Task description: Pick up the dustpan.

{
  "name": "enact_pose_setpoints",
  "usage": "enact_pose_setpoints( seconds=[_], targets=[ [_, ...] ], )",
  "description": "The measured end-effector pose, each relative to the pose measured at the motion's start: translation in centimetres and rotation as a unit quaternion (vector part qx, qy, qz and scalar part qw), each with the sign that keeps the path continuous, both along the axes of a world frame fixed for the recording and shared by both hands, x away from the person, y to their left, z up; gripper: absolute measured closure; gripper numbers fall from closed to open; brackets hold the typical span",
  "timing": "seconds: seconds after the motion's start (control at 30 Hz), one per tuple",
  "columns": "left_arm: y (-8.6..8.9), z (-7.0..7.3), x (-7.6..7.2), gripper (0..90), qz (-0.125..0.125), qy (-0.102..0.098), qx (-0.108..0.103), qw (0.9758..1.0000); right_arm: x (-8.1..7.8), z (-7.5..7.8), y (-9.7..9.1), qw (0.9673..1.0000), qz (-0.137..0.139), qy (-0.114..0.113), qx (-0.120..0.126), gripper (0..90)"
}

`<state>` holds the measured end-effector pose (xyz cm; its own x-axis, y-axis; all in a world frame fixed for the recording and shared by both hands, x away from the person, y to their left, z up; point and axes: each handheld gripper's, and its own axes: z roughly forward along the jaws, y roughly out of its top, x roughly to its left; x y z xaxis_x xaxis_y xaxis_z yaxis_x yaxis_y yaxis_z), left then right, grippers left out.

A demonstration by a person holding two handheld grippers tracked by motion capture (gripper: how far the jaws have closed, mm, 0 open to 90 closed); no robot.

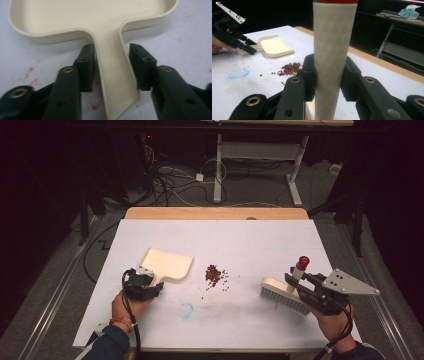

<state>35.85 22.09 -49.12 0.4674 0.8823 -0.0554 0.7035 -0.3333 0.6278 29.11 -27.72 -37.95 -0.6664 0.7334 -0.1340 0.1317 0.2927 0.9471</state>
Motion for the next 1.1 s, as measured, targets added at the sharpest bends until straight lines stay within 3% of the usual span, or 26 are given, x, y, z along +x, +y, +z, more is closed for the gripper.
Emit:
enact_pose_setpoints(
  seconds=[0.13, 0.4, 0.87, 0.9, 1.1],
  targets=[
    [0.4, 0.0, 0.2, 59.3, -0.009, 0.003, -0.005, 0.9999, 0.1, -0.1, 0.0, 1.0, 0.0, 0.0, -0.001, 69.8],
    [0.3, 0.3, 0.6, 63.5, -0.038, 0.004, 0.018, 0.9991, 0.2, -0.1, 0.1, 1.0, 0.005, 0.004, -0.001, 69.8],
    [1.4, 2.2, -0.1, 63.8, -0.067, -0.054, 0.058, 0.9946, 0.9, -0.1, 0.2, 1.0, 0.003, 0.007, 0.002, 69.9],
    [1.8, 2.5, -0.2, 63.8, -0.067, -0.066, 0.057, 0.9939, 0.9, -0.2, 0.3, 1.0, 0.004, 0.008, 0.001, 69.8],
    [2.5, 3.4, -0.8, 63.9, -0.06, -0.09, 0.047, 0.993, 1.2, 0.0, 0.5, 1.0, 0.004, 0.004, 0.001, 69.8]
  ],
)
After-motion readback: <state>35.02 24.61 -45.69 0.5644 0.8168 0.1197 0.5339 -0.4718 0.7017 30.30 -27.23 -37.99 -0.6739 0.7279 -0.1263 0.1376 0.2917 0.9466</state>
